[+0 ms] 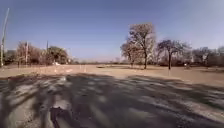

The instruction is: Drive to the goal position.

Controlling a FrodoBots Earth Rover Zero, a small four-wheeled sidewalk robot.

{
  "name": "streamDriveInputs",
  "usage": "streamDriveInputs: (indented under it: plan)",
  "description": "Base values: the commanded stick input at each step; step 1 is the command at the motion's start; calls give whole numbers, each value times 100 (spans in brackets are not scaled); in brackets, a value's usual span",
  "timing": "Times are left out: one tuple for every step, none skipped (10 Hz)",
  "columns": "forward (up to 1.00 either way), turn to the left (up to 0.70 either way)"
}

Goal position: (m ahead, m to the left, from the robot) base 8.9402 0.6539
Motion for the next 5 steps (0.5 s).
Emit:
streamDriveInputs:
  plan:
    - [70, 0]
    - [70, 0]
    - [70, 0]
    - [70, 0]
    - [70, 0]
